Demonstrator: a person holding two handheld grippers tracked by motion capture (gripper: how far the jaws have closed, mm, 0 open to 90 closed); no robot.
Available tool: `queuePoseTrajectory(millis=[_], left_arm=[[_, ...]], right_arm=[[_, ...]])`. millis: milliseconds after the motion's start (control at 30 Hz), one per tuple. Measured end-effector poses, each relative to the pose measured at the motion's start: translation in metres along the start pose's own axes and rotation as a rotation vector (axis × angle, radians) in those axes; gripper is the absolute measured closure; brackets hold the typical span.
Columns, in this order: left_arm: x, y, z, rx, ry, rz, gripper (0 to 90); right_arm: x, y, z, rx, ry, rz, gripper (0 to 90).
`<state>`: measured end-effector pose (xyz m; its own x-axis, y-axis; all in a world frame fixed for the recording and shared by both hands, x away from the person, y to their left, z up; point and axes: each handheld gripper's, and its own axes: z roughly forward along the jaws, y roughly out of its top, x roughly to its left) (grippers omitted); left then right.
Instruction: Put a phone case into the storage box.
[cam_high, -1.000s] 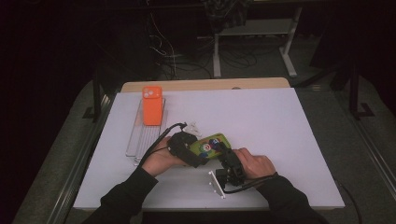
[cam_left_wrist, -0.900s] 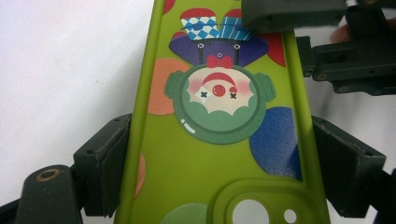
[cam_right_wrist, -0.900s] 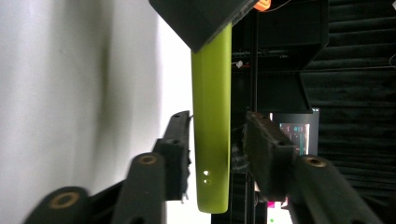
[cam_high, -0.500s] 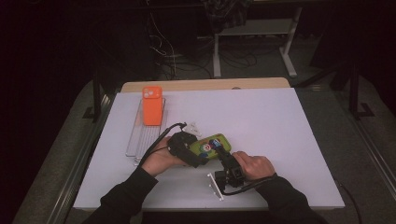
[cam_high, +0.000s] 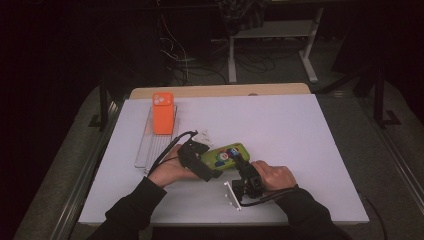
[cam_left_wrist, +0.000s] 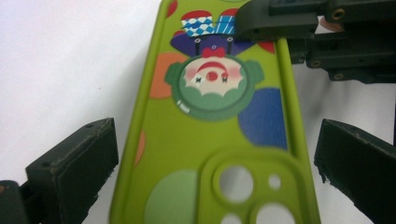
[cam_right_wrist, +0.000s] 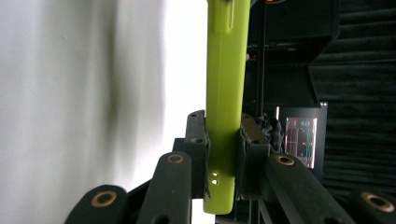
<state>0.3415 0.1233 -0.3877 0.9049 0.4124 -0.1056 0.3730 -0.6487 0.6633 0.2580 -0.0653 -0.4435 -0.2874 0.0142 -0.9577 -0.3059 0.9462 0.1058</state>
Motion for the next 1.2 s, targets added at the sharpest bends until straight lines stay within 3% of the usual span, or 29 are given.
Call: queuePoseTrajectory(millis=[33,133,233,267,300,333,367,500,633,667,700,767,900,1033,1067,1200], left_arm=[[0.001,0.0,-0.002,0.005,0.001,0.011,0.0],[0.003,0.0,-0.004,-0.014,0.007,-0.009,0.0],[0.008,-0.002,-0.007,0.004,0.008,0.015,0.0],[0.006,-0.002,-0.006,-0.016,0.008,-0.01,0.0],[0.008,-0.002,-0.007,-0.007,0.01,0.002,0.0],[0.008,-0.003,-0.007,-0.015,0.011,-0.013,0.0],[0.009,-0.003,-0.008,-0.006,0.012,-0.006,0.0],[0.009,-0.003,-0.007,-0.006,0.013,-0.006,0.0],[0.007,-0.002,-0.006,-0.011,0.017,-0.017,0.0],[0.008,-0.002,-0.007,-0.001,0.018,-0.001,0.0],[0.007,-0.002,-0.006,-0.018,0.018,-0.021,0.0],[0.009,-0.002,-0.006,-0.017,0.022,-0.011,0.0],[0.009,-0.002,-0.007,-0.039,0.037,-0.037,0.0],[0.01,-0.003,-0.006,-0.05,0.041,-0.043,0.0],[0.011,-0.002,-0.006,-0.041,0.043,-0.021,0.0],[0.011,-0.003,-0.007,-0.038,0.042,-0.027,0.0]], right_arm=[[-0.001,-0.002,0.0,0.014,0.008,0.008,76.1],[-0.004,-0.007,0.001,0.031,0.023,0.044,76.1],[-0.007,-0.013,0.003,0.044,0.033,0.088,76.0],[-0.009,-0.016,0.004,0.048,0.049,0.086,76.0],[-0.009,-0.016,0.003,0.053,0.048,0.11,76.0],[-0.01,-0.017,0.003,0.062,0.05,0.136,76.1],[-0.011,-0.019,0.003,0.072,0.077,0.167,76.0],[-0.016,-0.023,0.003,0.062,0.07,0.188,76.0],[-0.02,-0.025,0.003,0.062,0.098,0.255,76.0],[-0.021,-0.026,0.003,0.062,0.109,0.275,76.0],[-0.022,-0.028,0.003,0.059,0.113,0.287,76.0],[-0.023,-0.031,0.005,0.064,0.129,0.328,76.0],[-0.028,-0.038,0.005,0.061,0.17,0.431,76.0],[-0.032,-0.041,0.006,0.052,0.2,0.581,76.0],[-0.033,-0.042,0.006,0.048,0.213,0.601,76.0],[-0.036,-0.047,0.007,0.032,0.261,0.695,76.0]])
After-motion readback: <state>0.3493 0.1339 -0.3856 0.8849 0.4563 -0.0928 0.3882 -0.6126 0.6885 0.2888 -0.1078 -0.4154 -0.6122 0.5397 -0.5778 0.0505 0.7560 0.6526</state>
